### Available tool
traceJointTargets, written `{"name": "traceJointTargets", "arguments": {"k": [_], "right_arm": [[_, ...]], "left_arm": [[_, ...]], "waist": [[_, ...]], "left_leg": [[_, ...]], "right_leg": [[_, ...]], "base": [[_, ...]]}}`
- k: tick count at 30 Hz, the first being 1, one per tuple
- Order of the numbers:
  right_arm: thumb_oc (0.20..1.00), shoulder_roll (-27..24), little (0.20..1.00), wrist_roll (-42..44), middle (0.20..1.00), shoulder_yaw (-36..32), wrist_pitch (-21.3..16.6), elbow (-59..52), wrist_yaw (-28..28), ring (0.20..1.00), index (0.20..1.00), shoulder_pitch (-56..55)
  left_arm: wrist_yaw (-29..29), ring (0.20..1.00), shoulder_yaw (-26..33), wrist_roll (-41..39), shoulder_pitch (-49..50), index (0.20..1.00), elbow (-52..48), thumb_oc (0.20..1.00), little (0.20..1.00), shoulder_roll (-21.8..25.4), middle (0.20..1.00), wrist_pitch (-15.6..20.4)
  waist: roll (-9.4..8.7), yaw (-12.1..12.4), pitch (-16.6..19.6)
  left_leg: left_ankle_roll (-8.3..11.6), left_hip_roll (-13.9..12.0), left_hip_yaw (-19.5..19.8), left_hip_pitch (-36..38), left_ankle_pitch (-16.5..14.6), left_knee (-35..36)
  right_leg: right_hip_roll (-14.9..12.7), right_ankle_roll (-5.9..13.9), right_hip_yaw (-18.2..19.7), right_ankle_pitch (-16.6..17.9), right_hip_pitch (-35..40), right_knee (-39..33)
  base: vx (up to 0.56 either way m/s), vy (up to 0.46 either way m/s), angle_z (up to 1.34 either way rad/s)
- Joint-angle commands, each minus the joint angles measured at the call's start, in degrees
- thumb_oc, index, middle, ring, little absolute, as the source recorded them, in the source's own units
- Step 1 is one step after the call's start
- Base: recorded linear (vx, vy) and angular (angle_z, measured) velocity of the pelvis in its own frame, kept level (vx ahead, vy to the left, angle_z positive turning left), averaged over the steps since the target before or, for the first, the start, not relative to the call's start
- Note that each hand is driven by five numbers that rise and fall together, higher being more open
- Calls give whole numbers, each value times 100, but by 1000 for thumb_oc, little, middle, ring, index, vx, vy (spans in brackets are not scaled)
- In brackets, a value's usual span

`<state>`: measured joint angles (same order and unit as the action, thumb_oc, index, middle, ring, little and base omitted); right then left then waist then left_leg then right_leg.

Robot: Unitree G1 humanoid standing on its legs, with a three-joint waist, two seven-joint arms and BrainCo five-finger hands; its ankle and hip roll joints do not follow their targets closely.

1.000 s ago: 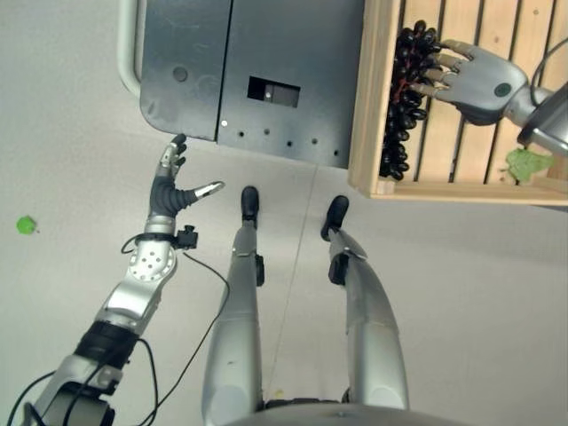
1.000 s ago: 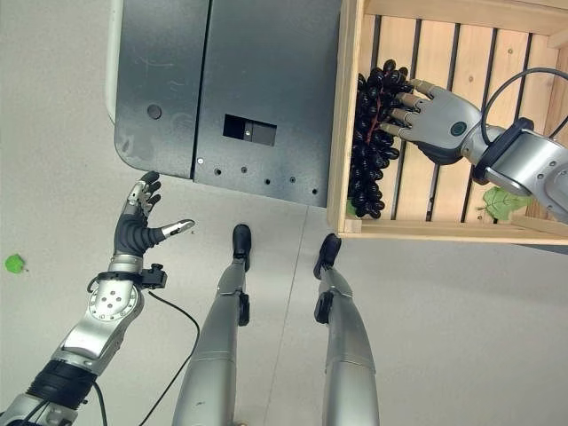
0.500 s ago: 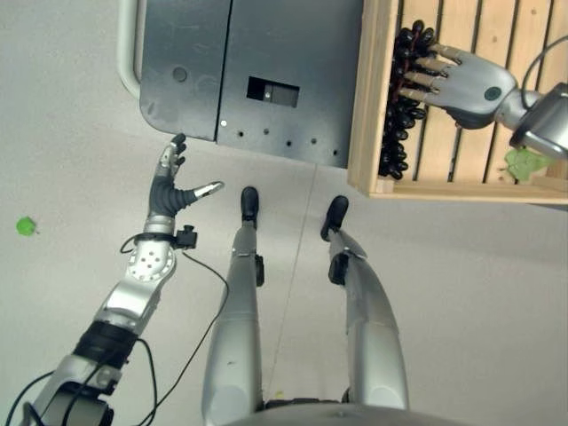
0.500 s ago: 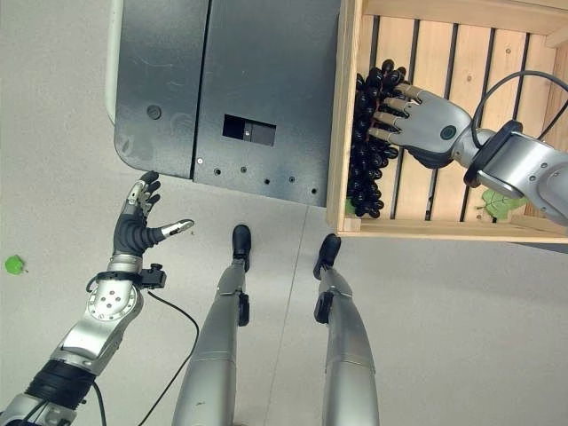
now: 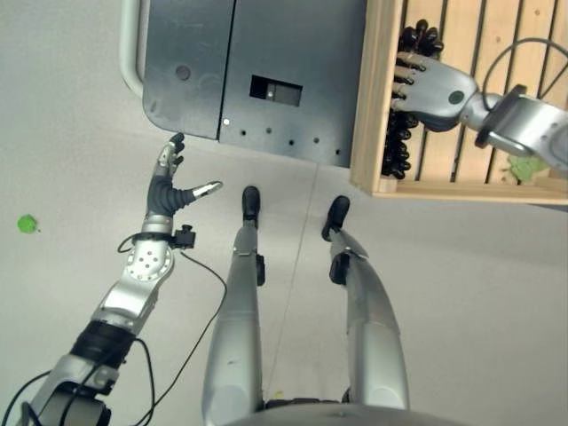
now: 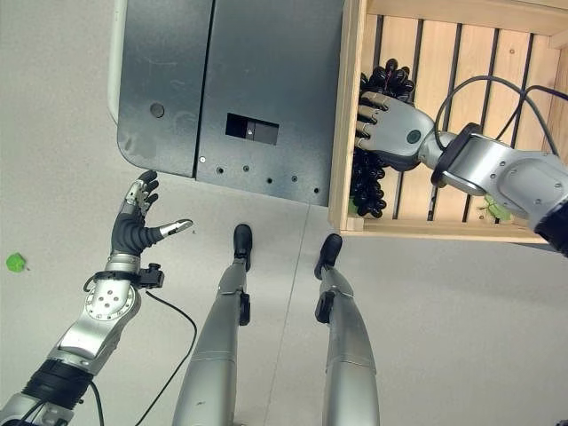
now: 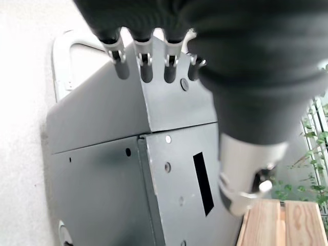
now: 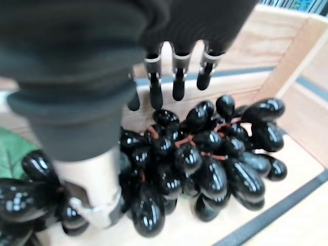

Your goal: Pick up the fruits from the basket on one side to the basket on the other side

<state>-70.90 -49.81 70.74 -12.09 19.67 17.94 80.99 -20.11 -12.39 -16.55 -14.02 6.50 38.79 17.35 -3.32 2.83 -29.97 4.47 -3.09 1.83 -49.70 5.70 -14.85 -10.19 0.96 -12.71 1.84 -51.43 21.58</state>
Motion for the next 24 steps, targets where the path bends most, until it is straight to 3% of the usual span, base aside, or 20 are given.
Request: {"name": "traceJointTargets", "arguments": {"k": [1, 12, 24], "right_arm": [[1000, -125, 1000, 233, 1000, 470, 108, -70, -6, 1000, 1000, 526], [1000, 365, 1000, 55, 1000, 386, 214, 358, -256, 1000, 1000, 337], [1000, 652, 1000, 37, 1000, 343, 412, 721, -913, 1000, 1000, 308]], "left_arm": [[-79, 1000, 81, 19, 76, 1000, -396, 1000, 1000, 4, 1000, 335], [-81, 1000, 30, -5, 43, 1000, -353, 1000, 1000, -137, 1000, 326], [-76, 1000, 68, 51, 52, 1000, -266, 1000, 1000, -319, 1000, 237]], "waist": [[189, 26, 18], [249, 78, 18], [237, 88, 18]], "left_leg": [[-107, 129, 241, -72, -294, -263], [-112, 142, 265, -125, -290, -271], [-112, 147, 263, -140, -285, -236]], "right_leg": [[-34, 676, 45, -123, -19, 64], [-49, 668, 23, -127, -62, 67], [-44, 654, 27, -120, -77, 39]], "base": [[0, 0, 0], [0, 0, 0], [0, 0, 0]]}}
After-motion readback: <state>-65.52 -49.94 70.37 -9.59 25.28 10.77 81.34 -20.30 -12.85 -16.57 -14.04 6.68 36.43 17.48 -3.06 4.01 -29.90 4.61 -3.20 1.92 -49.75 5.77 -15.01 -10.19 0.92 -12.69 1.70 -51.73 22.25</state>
